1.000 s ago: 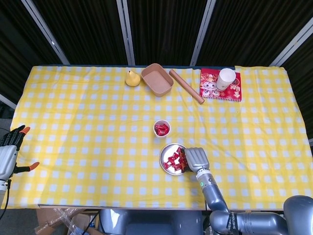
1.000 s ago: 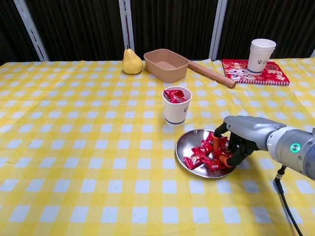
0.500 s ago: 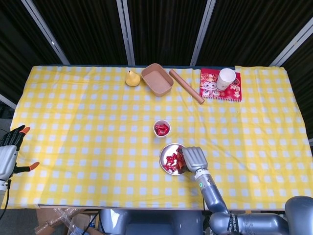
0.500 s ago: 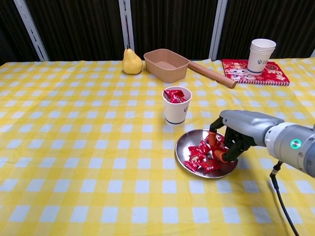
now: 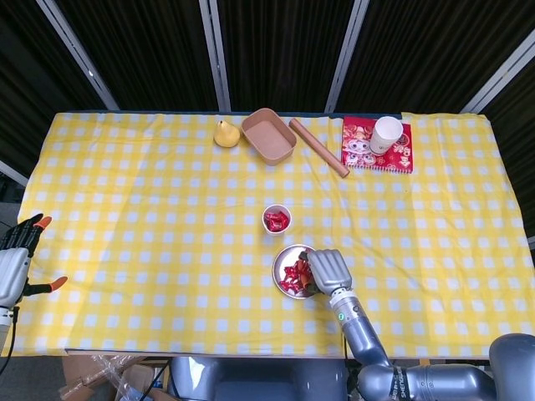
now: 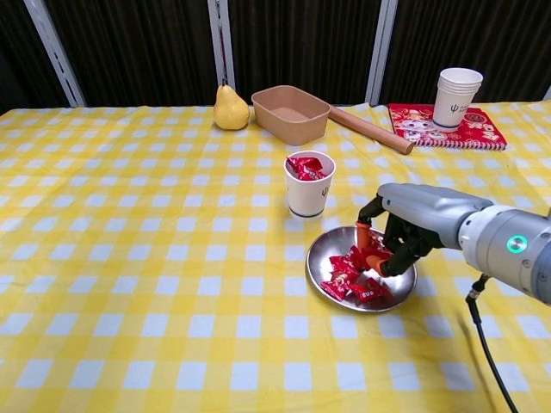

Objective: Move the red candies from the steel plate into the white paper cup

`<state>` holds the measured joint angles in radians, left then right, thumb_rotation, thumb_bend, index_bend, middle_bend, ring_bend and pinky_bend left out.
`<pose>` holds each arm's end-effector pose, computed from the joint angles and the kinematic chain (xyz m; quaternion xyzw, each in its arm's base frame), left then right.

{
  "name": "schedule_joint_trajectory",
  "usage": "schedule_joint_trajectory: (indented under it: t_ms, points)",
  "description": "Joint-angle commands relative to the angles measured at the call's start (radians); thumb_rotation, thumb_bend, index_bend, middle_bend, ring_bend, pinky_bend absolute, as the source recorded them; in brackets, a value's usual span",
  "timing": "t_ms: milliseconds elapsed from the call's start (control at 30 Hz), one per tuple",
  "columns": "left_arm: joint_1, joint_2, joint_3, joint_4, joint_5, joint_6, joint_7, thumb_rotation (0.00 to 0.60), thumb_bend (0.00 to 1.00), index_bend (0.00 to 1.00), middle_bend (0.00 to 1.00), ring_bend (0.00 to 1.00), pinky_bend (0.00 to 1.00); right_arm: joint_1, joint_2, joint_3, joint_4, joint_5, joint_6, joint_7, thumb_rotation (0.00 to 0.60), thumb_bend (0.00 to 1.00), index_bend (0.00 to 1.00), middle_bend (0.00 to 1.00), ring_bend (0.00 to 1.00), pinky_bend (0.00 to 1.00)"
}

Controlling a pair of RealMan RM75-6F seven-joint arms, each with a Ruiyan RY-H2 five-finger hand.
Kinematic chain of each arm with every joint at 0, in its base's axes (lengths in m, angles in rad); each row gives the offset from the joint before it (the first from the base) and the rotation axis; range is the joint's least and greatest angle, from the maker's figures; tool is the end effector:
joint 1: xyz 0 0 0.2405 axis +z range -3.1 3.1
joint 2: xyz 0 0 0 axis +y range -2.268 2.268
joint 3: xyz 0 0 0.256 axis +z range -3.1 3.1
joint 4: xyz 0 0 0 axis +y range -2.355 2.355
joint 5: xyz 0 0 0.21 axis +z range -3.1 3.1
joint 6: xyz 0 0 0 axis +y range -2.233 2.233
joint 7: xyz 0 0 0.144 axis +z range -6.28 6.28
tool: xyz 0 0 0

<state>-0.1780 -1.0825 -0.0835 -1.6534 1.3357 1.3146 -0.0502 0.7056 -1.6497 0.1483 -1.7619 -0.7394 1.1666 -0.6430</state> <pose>-0.3144 0.2148 0.1577 -0.5743 -0.4551 -0.3696 0.5714 -0.1288 -0.2800 -0.0465 0.6980 -0.4944 0.3100 0.4150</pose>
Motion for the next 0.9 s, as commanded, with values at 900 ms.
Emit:
schedule_joint_trajectory:
  t_ms: [900]
  points:
    - [-0.009, 0.01, -0.005, -0.01, -0.033, -0.037, -0.015, 0.6, 0.01, 0.05, 0.0, 0.0, 0.0, 0.253, -0.022, 0.273, 0.099, 0.169, -0.056, -0.086, 0.6, 0.5, 0.51, 0.93, 0.94, 0.98]
